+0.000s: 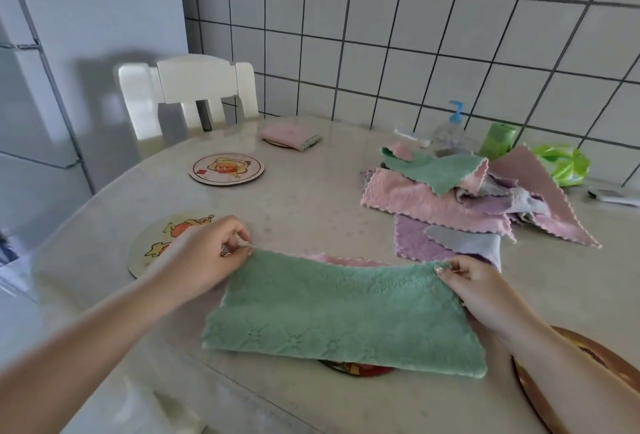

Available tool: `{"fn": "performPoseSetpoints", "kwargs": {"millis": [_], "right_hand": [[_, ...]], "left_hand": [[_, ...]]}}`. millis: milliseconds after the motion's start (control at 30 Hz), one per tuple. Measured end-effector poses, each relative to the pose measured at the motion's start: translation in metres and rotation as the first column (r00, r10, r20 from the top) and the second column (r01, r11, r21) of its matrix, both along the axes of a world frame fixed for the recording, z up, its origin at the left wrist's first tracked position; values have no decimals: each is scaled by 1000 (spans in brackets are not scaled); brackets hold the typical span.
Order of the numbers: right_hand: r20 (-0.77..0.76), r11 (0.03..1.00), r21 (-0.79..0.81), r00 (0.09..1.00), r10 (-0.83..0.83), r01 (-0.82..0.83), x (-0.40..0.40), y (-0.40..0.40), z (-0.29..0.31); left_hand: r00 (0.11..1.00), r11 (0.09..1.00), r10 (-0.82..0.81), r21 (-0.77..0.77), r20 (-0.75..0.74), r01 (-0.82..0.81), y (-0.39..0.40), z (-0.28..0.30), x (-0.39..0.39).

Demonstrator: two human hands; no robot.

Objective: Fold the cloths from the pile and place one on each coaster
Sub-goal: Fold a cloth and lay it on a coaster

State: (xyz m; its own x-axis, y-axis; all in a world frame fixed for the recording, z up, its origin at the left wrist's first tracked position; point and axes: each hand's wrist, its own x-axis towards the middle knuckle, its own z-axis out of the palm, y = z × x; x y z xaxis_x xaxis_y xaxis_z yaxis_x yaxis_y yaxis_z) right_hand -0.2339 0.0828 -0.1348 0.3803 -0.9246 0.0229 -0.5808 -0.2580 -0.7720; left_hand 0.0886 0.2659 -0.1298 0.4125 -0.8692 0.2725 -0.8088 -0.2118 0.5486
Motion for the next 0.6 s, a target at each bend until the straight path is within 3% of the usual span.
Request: {"fn": "performPoseSetpoints", "kwargs": {"millis": [333, 600], "right_hand": [[-91, 999, -19, 995, 39, -41, 2, -7, 7], [-121, 1000, -8, 993, 12, -13, 1, -17, 1]], "left_hand": [[998, 994, 61, 96, -33, -58, -13, 1, 3], [995, 986, 82, 142, 49, -88, -20, 3, 1]]}}
